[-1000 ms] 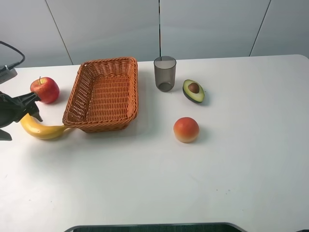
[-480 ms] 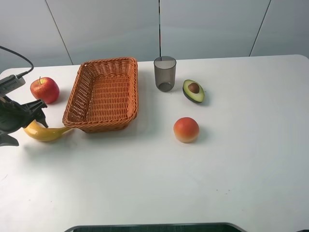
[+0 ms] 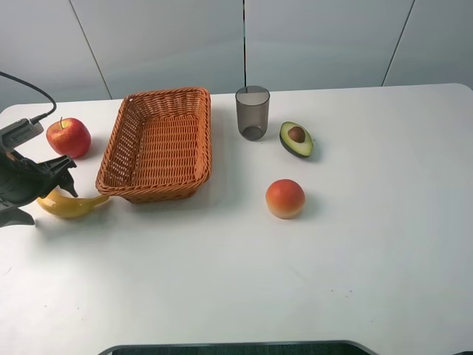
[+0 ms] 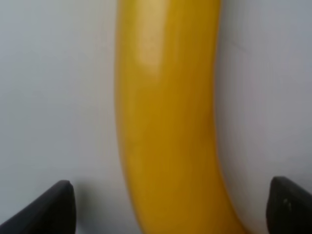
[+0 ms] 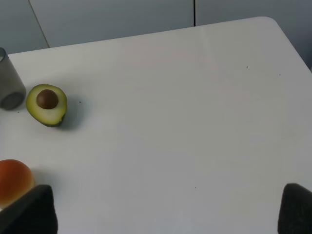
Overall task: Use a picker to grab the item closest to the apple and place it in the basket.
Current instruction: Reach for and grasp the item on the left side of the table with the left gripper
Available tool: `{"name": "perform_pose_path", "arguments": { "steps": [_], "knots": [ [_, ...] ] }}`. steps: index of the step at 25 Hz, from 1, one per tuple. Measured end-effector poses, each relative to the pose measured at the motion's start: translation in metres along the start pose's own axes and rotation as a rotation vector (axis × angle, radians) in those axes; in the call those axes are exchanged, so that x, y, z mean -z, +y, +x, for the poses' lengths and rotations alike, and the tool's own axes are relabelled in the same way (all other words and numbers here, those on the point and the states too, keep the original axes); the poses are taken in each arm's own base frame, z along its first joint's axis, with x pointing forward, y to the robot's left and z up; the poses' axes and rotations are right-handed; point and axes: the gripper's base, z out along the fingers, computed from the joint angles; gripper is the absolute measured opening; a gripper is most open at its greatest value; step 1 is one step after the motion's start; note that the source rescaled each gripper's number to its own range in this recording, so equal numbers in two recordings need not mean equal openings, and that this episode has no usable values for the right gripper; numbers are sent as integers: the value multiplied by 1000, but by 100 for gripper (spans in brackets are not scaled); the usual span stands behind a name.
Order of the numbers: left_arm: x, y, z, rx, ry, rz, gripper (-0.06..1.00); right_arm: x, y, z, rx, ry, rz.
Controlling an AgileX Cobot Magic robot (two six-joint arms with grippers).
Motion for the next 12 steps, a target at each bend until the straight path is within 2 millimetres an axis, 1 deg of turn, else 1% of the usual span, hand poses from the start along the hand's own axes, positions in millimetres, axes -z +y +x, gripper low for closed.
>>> {"name": "perform_pose_path", "arguments": {
  "steps": [5,12],
  "knots": [
    [-6,-1,0,36,16,-4,100,0,0,0,0,0,0],
    [-6,-3,-1,74,10,12,100,0,0,0,0,0,0]
  ]
}}
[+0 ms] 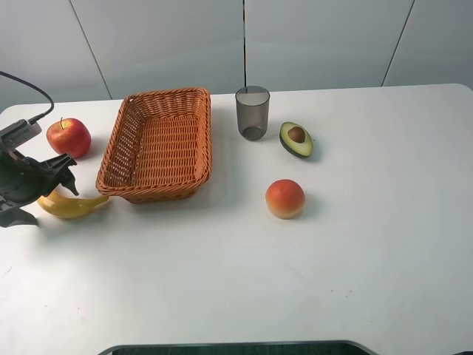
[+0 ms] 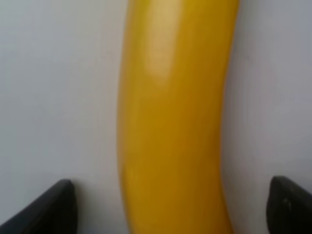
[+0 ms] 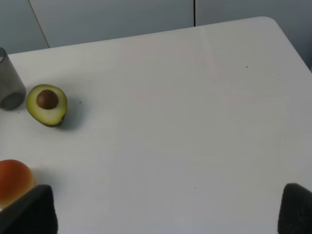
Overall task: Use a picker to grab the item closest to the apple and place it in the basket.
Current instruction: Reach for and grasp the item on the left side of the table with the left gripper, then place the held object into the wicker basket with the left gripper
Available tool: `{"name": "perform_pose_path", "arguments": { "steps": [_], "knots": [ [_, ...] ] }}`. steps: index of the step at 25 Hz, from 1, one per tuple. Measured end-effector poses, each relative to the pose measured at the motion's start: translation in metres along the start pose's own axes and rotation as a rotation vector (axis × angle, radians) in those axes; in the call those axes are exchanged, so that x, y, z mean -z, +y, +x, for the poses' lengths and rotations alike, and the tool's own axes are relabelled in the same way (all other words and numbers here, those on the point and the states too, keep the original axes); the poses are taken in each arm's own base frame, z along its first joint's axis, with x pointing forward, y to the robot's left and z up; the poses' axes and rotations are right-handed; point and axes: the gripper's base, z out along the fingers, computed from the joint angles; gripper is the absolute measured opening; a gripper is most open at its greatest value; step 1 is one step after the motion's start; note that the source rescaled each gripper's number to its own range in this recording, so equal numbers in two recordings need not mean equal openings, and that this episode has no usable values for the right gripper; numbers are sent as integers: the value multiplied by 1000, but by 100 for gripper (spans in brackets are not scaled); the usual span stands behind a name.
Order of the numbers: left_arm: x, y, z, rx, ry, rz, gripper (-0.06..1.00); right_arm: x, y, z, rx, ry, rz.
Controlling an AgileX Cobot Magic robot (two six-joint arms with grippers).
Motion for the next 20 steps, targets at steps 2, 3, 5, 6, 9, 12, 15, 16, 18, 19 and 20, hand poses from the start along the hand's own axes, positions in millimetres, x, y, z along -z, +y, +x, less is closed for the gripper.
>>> {"name": "perform_pose_path", "arguments": {
  "steps": [2,3,5,6,9,12,15,16,18,19,20],
  "knots": [
    [0,-1,0,6,-2,4,100,0,0,0,0,0,0],
    [0,-1,0,6,-2,4,100,0,0,0,0,0,0],
    [0,-1,-1,7,-4,6,100,0,0,0,0,0,0],
    [0,-1,-1,9,-5,8,100,0,0,0,0,0,0],
    [0,-1,-1,11,-4,8,98,0,0,0,0,0,0],
    [-1,-1,-1,13,-3,8,67,0,0,0,0,0,0],
    [-2,0,0,19,3,3,0,0,0,0,0,0,0],
    [-2,-1,0,21,2,5,4,0,0,0,0,0,0],
    [-2,-1,0,26,3,6,3,0,0,0,0,0,0],
    [-2,-1,0,31,4,7,3,0,0,0,0,0,0],
    [-2,-1,0,35,3,9,3,0,0,0,0,0,0]
  ]
}}
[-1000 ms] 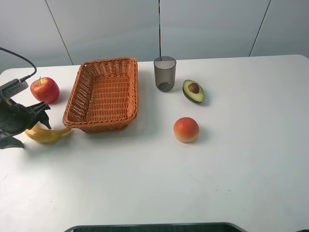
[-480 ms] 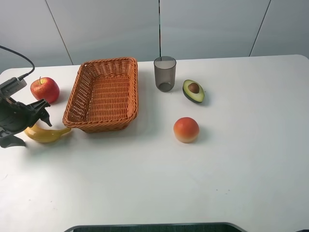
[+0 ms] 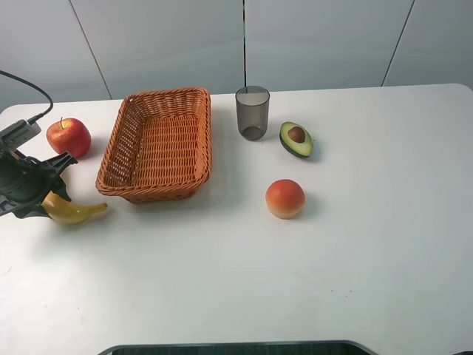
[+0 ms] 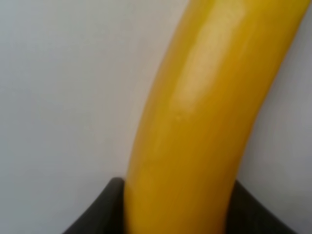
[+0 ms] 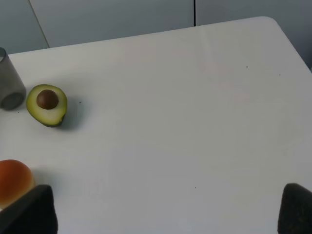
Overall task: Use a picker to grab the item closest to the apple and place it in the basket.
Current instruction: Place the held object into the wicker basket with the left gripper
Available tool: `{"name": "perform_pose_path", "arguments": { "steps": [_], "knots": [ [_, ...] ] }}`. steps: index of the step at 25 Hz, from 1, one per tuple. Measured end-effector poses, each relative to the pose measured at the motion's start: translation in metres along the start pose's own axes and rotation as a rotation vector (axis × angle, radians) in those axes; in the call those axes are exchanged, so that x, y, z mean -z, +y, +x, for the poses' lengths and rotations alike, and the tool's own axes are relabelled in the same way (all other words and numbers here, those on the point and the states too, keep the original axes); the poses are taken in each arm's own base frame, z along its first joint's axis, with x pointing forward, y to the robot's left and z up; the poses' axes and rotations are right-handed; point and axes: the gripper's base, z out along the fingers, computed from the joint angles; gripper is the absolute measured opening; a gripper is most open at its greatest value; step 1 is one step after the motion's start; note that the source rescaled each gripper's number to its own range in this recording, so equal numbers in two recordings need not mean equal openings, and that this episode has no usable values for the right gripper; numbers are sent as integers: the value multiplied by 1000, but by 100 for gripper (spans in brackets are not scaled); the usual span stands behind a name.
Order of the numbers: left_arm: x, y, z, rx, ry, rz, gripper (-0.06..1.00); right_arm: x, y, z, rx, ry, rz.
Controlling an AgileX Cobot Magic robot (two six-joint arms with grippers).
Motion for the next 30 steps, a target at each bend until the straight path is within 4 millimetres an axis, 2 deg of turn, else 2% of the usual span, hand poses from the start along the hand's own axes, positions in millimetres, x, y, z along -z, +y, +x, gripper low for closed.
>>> {"name": "perform_pose_path", "arguments": {
  "steps": [14,21,25,30],
  "knots": [
    [0,0,0,15,3,1,3,0,0,0,0,0,0],
    [2,3,4,-55,53,-45,3,0,0,0,0,0,0],
    [14,9,10,-130,110,-90,3,0,0,0,0,0,0],
    [52,8,8,-187,72,-57,3,0,0,0,0,0,0]
  ]
}}
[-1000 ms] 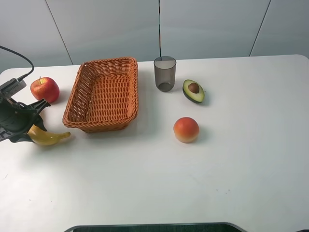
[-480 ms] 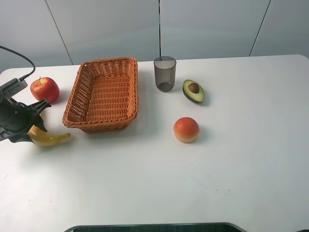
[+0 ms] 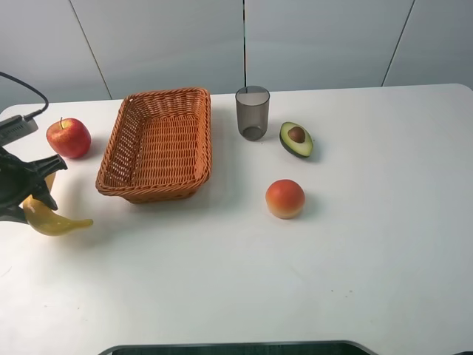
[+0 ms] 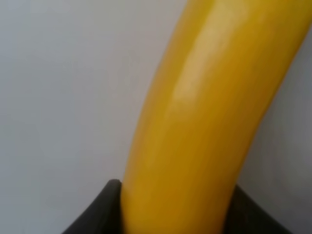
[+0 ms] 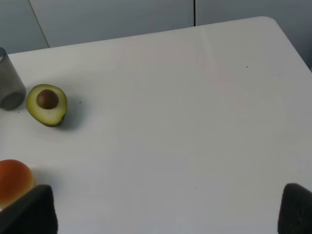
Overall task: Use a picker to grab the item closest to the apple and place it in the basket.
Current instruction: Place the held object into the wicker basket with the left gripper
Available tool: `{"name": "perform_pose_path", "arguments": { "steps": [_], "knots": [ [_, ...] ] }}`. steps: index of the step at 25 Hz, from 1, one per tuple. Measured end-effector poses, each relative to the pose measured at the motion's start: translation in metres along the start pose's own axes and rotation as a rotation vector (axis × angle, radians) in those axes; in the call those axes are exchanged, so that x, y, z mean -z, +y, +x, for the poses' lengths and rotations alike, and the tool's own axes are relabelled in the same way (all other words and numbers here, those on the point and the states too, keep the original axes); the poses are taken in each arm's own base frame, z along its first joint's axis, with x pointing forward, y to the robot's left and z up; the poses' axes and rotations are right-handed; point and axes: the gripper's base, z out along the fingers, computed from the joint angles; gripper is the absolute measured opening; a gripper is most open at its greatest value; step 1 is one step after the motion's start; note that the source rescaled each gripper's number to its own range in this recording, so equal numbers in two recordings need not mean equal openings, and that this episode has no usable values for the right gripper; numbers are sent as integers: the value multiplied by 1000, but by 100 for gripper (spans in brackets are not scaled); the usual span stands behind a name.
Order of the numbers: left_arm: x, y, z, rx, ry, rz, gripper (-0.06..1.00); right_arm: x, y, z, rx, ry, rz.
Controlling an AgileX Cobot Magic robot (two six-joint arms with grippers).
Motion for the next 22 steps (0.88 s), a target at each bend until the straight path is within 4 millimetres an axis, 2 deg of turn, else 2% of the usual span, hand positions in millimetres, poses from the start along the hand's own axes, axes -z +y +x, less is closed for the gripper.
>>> {"name": "perform_pose_path", "arguments": {
  "steps": [6,11,17,22],
  "knots": [
    [38,4,8,-49,-24,31,3,0,0,0,0,0,0],
    [59,-1,15,-106,-33,142,3,0,0,0,0,0,0],
    [75,-13,26,-230,-16,299,2,0,0,0,0,0,0],
    [79,-36,44,-388,6,386,2,0,0,0,0,0,0]
  ]
}}
